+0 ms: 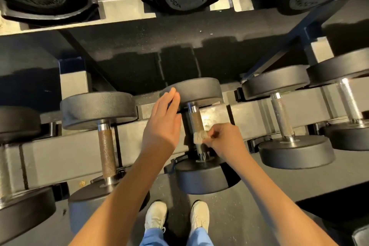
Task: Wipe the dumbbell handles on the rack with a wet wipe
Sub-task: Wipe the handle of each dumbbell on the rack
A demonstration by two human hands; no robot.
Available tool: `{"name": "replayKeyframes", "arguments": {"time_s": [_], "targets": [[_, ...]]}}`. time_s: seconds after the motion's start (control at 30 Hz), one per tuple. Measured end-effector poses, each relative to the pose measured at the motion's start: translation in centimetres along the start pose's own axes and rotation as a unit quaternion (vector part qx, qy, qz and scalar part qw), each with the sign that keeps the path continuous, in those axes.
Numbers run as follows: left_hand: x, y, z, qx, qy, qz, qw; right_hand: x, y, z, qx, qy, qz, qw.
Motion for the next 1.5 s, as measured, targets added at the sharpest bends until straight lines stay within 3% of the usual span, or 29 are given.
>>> {"name": "replayKeyframes", "arguments": {"time_s": [0.07, 0.3, 0.37, 0.5, 0.57, 0.8, 0.9, 1.03, 1.1, 1.2, 1.33, 1.5], "targets": [[-0.1, 0.0, 0.1, 0.007, 0.005, 0.002, 1.000, -0.1, 0.2, 0.1, -0.008, -0.002, 0.004, 1.000], [0.0, 0.3, 0.0, 0.008, 0.037, 0.029, 0.999, 2.2, -3.1, -1.3, 0.116, 0.118, -0.042, 0.985], [-0.1, 0.2, 0.1, -0.002, 0.041, 0.028, 0.999, 1.6, -2.3, -1.1, 0.076, 0.098, -0.040, 0.991], [-0.1, 0.1, 0.3, -0.013, 0.050, 0.018, 0.999, -0.9, 0.9, 0.4, -0.022, -0.019, -0.015, 0.999], [-0.2, 0.2, 0.3, -0.024, 0.049, 0.014, 0.998, -1.0, 1.1, 0.6, -0.043, -0.029, -0.018, 0.999], [-0.2, 0.2, 0.2, -0.002, 0.050, 0.031, 0.998, 1.5, -2.2, -0.9, 0.069, 0.115, -0.060, 0.989], [-0.1, 0.2, 0.1, 0.014, 0.043, 0.031, 0.998, 0.3, -0.9, -0.4, 0.013, 0.092, -0.056, 0.994], [-0.3, 0.2, -0.2, 0.041, 0.022, 0.029, 0.999, -1.2, 1.1, 0.1, -0.068, -0.029, -0.019, 0.997], [-1.2, 0.2, -0.3, 0.041, 0.023, 0.053, 0.998, -1.8, 1.4, -0.2, -0.049, -0.048, -0.017, 0.998], [-3.4, 0.9, 0.7, 0.071, 0.001, 0.119, 0.990, -2.6, 0.9, -1.4, 0.077, -0.007, -0.062, 0.995], [-4.6, 0.9, 3.4, -0.131, -0.127, 0.008, 0.983, -3.2, 0.3, -0.8, 0.186, -0.018, -0.098, 0.977], [-3.9, 0.5, 4.2, -0.200, -0.029, -0.049, 0.978, -3.3, -0.3, -0.5, 0.232, -0.015, -0.099, 0.968]]}}
Point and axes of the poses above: each hand's wrist, its own x-axis towards the middle knuckle, its own z-axis out of the palm, y = z × x, the point moved 7 cm from there along x, towards the middle knuckle, and after that the axes turned 2 degrees about -x, right-handed, at the moved point
